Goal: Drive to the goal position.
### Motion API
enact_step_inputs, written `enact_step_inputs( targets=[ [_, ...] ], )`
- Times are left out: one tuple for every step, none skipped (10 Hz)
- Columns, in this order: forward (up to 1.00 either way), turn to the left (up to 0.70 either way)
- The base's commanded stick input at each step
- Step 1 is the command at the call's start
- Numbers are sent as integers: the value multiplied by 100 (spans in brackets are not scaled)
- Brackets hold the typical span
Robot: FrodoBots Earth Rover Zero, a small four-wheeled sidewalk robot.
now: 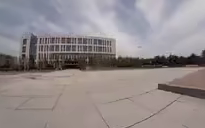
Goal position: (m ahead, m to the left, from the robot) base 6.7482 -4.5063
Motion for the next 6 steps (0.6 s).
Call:
enact_step_inputs(
  targets=[
    [70,0],
    [70,0],
    [70,0],
    [70,0],
    [70,-12],
    [70,-35]
  ],
)
